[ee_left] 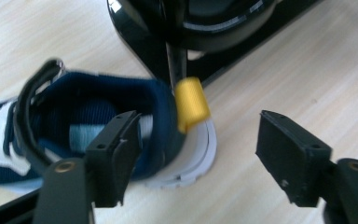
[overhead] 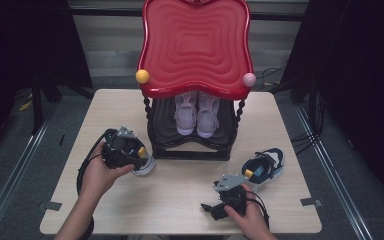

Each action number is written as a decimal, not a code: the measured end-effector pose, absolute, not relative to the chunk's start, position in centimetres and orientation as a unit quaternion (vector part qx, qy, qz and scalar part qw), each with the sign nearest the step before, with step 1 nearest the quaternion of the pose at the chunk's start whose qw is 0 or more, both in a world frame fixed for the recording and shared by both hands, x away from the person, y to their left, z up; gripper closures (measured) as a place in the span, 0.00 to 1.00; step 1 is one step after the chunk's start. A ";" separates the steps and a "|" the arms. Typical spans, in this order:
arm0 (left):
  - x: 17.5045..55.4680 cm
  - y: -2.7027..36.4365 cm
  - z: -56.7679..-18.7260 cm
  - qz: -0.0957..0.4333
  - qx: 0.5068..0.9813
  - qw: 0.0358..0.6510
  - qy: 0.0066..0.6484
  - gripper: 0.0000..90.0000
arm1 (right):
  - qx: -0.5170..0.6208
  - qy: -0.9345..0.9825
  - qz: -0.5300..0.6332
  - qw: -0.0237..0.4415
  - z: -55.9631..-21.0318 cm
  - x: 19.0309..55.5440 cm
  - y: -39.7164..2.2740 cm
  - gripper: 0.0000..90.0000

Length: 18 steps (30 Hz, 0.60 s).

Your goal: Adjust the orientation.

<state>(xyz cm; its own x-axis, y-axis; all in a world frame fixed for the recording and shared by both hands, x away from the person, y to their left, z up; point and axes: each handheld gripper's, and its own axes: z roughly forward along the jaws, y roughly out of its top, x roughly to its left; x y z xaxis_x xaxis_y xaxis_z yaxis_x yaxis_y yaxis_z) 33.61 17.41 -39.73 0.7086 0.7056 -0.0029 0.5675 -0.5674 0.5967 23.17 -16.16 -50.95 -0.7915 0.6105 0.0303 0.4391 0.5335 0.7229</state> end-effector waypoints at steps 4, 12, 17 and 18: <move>34.5 16.4 -40.4 0.117 0.885 0.276 0.357 0.42 | 0.302 0.868 0.377 0.114 -51.0 23.2 -16.2 0.14; 35.4 17.2 -41.8 0.115 0.896 0.236 0.358 0.65 | 0.302 0.868 0.377 0.114 -51.0 23.2 -16.2 0.14; 35.2 17.5 -41.6 0.114 0.901 0.233 0.349 0.71 | 0.301 0.868 0.377 0.114 -51.0 23.2 -16.2 0.14; 35.0 17.6 -41.6 0.112 0.902 0.231 0.346 0.71 | 0.301 0.868 0.377 0.114 -51.0 23.2 -16.2 0.14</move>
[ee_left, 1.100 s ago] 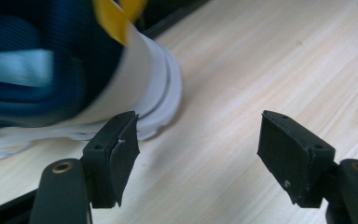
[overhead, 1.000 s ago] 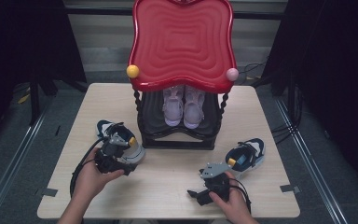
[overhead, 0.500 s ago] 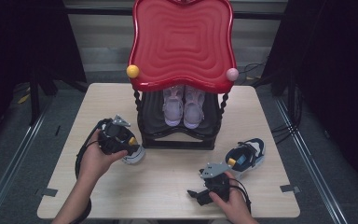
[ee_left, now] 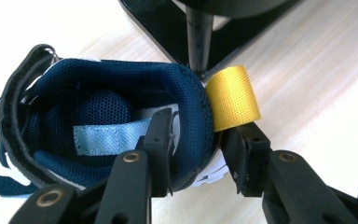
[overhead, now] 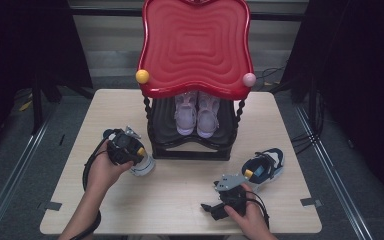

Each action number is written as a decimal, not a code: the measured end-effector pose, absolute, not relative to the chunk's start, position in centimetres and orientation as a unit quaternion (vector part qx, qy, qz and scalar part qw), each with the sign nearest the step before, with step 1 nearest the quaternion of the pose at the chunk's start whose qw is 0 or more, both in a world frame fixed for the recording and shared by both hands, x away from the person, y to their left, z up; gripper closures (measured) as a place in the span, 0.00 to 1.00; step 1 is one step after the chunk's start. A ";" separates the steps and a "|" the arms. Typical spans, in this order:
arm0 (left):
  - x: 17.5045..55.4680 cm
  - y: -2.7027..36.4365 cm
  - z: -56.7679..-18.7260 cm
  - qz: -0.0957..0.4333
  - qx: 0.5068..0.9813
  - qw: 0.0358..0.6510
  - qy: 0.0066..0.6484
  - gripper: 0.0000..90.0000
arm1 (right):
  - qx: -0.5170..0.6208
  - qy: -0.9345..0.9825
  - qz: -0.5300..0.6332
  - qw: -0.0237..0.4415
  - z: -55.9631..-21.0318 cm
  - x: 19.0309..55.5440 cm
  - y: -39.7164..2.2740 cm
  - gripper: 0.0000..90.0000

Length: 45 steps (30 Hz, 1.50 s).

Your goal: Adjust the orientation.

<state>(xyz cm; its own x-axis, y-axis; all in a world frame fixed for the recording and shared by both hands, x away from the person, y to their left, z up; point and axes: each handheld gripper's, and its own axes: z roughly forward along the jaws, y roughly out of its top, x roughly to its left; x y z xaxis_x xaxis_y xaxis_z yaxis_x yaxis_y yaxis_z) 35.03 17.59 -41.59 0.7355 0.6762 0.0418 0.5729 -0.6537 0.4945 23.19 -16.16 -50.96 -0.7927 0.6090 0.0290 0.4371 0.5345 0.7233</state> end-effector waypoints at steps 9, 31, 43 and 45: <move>32.6 19.1 -41.2 0.075 0.914 0.223 0.331 0.71 | 0.301 0.868 0.377 0.114 -51.0 23.2 -16.2 0.14; 33.0 18.7 -40.2 0.070 0.912 0.210 0.346 0.73 | 0.301 0.868 0.378 0.113 -51.0 23.3 -16.1 0.13; 32.1 20.0 -40.0 0.066 0.930 0.175 0.316 0.65 | 0.301 0.869 0.377 0.113 -51.0 23.3 -16.1 0.13; 32.3 19.8 -39.9 0.068 0.932 0.168 0.315 0.55 | 0.301 0.868 0.378 0.113 -51.0 23.3 -16.1 0.13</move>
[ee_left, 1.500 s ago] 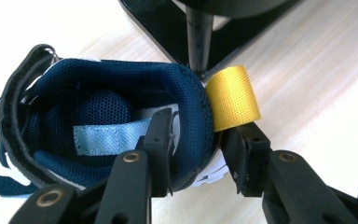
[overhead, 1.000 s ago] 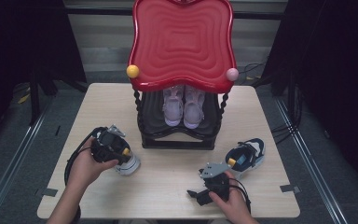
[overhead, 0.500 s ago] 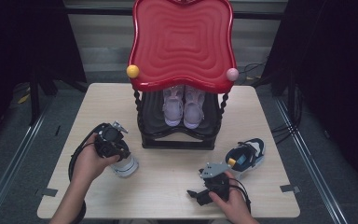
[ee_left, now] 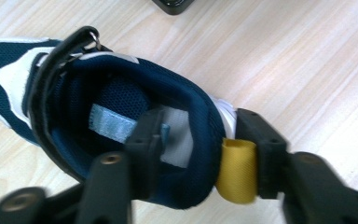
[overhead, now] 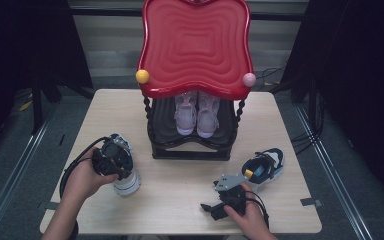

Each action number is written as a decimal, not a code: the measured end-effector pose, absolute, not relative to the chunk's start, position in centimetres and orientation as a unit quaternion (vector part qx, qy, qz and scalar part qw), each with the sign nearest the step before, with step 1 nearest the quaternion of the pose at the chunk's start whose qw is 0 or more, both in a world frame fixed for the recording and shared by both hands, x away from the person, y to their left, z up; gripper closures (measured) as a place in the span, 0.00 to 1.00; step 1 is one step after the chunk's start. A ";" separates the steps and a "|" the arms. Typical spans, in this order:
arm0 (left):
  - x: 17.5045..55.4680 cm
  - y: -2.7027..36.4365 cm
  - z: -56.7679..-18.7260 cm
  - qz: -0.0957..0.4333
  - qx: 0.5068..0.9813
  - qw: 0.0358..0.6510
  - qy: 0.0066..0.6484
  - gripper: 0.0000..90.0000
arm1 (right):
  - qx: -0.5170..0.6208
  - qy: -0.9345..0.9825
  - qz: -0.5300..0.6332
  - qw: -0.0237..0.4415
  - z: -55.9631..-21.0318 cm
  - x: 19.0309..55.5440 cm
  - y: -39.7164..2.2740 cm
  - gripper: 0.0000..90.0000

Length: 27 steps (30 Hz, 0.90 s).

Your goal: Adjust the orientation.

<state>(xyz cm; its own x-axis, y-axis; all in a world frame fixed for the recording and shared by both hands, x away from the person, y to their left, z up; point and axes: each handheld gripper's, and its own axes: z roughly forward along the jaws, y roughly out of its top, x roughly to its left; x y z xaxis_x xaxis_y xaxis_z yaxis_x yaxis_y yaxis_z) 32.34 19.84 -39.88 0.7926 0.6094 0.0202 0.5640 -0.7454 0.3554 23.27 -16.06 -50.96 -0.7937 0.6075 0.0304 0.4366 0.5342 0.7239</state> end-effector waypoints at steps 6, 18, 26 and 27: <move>32.9 19.5 -39.7 0.058 0.933 0.149 0.321 0.42 | 0.298 0.870 0.377 0.112 -51.0 23.3 -16.1 0.13; 33.8 19.2 -40.4 0.028 0.952 0.101 0.289 0.46 | 0.297 0.870 0.377 0.113 -51.0 23.4 -16.1 0.13; 34.2 17.9 -41.2 0.003 0.964 0.063 0.260 0.57 | 0.297 0.870 0.377 0.112 -50.9 23.4 -16.0 0.13; 34.3 17.7 -41.3 0.001 0.965 0.057 0.255 0.58 | 0.296 0.870 0.377 0.112 -50.9 23.4 -16.0 0.13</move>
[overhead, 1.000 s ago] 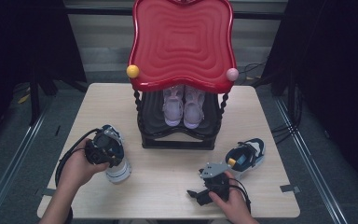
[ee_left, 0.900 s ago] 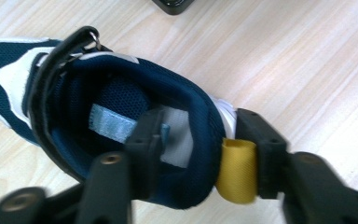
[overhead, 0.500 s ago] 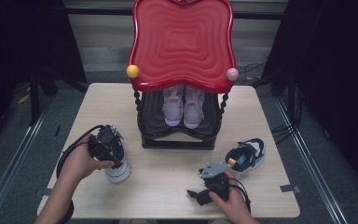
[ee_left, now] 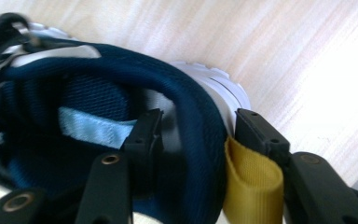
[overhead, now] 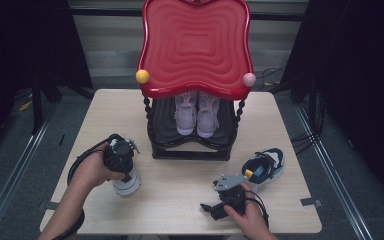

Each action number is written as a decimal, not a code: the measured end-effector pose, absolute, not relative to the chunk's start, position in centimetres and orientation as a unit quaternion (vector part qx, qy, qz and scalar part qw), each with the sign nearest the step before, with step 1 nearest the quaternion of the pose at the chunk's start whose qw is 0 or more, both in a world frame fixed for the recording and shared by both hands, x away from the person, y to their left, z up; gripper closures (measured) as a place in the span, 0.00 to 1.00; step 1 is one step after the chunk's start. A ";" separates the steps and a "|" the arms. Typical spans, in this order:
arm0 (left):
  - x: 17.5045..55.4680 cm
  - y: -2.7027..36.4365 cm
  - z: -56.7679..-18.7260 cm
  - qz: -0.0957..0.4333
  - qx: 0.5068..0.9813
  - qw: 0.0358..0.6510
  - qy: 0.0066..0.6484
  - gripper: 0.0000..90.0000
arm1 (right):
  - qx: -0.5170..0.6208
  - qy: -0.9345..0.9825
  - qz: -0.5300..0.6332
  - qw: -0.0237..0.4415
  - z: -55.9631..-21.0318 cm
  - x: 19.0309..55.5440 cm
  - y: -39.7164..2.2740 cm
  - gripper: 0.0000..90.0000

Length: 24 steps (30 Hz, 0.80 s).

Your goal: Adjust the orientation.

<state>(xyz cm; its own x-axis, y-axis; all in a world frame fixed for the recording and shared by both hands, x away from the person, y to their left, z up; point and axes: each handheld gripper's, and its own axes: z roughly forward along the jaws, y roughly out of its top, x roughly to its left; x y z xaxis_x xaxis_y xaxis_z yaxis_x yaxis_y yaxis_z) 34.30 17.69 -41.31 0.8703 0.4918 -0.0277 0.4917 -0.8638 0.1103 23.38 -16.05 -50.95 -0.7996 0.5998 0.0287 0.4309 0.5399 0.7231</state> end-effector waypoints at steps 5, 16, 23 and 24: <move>34.5 17.2 -41.8 -0.014 0.970 0.037 0.238 0.61 | 0.297 0.870 0.377 0.112 -51.0 23.4 -16.0 0.13; 34.5 17.2 -41.9 -0.034 0.973 0.018 0.227 0.63 | 0.295 0.870 0.378 0.112 -51.0 23.4 -16.0 0.13; 34.5 17.3 -41.9 -0.034 0.976 0.014 0.215 0.66 | 0.295 0.871 0.378 0.111 -51.0 23.4 -16.0 0.13; 34.4 17.2 -42.0 -0.035 0.974 0.020 0.221 0.66 | 0.295 0.871 0.378 0.111 -51.0 23.4 -16.0 0.13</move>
